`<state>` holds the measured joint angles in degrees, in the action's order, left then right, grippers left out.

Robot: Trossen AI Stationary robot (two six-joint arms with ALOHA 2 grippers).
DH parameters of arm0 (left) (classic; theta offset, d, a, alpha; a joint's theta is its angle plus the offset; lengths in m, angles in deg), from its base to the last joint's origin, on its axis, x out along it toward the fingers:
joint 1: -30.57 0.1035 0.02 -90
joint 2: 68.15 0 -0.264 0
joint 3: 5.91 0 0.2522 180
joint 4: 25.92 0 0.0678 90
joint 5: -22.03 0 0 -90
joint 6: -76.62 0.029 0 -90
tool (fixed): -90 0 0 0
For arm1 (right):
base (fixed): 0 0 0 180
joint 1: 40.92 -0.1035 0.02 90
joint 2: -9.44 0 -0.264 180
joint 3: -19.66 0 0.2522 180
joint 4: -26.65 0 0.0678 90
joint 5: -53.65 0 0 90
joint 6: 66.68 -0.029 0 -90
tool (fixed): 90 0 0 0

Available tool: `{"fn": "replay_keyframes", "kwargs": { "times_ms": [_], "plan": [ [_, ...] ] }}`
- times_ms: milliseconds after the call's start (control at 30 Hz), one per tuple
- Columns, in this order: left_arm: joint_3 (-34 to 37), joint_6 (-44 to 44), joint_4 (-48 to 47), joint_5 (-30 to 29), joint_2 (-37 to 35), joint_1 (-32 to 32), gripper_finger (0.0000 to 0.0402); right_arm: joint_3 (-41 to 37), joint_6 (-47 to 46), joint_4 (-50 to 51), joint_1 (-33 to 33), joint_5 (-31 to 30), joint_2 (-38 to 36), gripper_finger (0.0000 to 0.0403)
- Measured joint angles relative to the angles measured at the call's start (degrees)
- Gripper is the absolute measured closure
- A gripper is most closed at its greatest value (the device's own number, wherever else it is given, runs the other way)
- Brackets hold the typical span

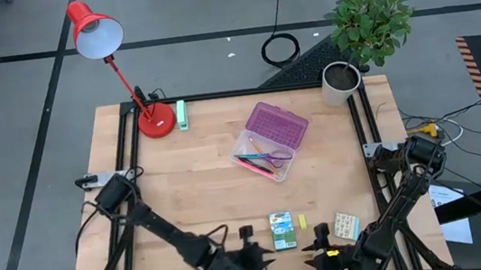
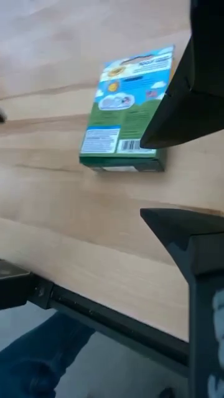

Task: Pack school essentials
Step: Put the yellow crayon box into the purple supply box

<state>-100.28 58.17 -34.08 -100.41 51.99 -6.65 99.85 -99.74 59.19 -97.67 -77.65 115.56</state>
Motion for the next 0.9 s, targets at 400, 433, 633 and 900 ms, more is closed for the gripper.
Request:
{"fn": "replay_keyframes", "kwargs": {
  "times_ms": [400, 433, 633, 900],
  "plan": [
    [1.11, -2.06, -6.93, 3.62, -0.02, 5.65, 0.0309, -2.13, -6.43, -0.27, 0.0, 1.05, 0.0, 0.0238],
    [1.3, -1.55, -6.71, 3.49, -0.02, 5.76, 0.0309, -2.33, -5.56, -0.39, 0.0, 1.03, 0.0, 0.0238],
    [2.07, -1.34, 0.51, 5.32, 1.51, 7.15, 0.0309, -3.74, 1.62, -3.54, 0.01, -0.78, 0.0, 0.0238],
    [2.12, -2.71, -0.76, 7.14, 3.65, 7.97, 0.0309, -3.8, 5.15, -4.09, 0.15, -0.87, 0.0, 0.0238]
  ]
}}
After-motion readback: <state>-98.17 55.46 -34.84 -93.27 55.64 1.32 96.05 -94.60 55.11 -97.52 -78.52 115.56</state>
